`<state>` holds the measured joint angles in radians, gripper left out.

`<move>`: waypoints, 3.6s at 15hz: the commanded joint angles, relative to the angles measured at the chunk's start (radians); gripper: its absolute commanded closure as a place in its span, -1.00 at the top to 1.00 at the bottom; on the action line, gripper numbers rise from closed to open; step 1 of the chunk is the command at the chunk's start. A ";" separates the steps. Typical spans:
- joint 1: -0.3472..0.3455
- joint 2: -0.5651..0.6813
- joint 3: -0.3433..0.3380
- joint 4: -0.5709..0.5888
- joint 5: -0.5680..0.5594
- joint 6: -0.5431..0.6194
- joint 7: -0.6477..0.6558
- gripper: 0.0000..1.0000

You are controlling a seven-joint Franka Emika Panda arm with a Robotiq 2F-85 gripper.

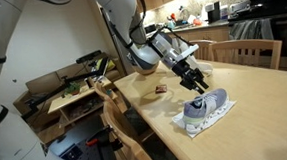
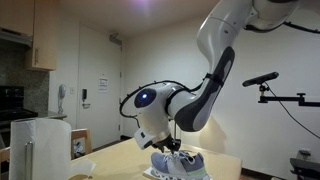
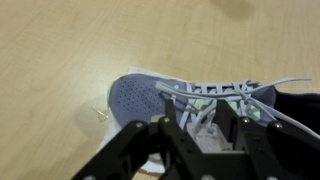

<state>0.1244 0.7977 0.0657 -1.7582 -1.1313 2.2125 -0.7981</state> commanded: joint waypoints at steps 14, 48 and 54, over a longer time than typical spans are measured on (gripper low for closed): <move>-0.016 0.040 0.005 0.054 0.004 -0.027 -0.015 1.00; 0.015 0.100 0.004 0.122 -0.007 -0.087 -0.012 -1.00; 0.064 0.072 0.001 0.099 -0.043 -0.126 0.022 -1.00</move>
<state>0.1500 0.8892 0.0666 -1.6555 -1.1396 2.1351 -0.8014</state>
